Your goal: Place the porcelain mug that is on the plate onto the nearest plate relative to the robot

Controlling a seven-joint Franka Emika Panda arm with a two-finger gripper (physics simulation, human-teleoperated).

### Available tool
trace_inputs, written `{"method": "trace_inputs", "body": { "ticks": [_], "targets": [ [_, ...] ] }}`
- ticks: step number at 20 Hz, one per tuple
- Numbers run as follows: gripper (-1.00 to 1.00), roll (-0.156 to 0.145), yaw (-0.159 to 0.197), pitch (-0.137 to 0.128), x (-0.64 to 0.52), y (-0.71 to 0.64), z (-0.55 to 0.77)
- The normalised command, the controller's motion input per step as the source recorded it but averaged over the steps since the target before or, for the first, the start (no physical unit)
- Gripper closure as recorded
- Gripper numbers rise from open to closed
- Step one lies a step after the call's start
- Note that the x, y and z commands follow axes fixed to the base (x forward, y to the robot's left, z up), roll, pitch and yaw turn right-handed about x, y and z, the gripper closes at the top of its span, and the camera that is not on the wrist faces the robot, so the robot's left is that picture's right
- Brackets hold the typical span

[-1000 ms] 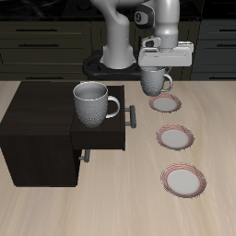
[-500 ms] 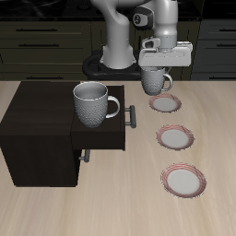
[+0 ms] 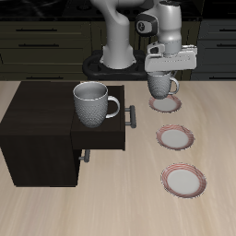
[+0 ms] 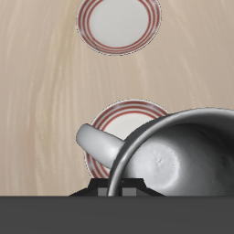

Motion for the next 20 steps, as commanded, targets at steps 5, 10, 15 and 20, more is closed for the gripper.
{"method": "trace_inputs", "body": {
  "ticks": [5, 10, 15, 20],
  "targets": [
    [1.0, 0.029, -0.014, 0.046, -0.02, 0.2, -0.22],
    [1.0, 0.024, 0.013, 0.048, 0.06, 0.17, -0.29],
    [1.0, 0.028, 0.018, 0.027, 0.04, 0.13, -0.21],
    [1.0, -0.017, -0.014, 0.06, 0.11, -0.01, -0.28]
  ]
}}
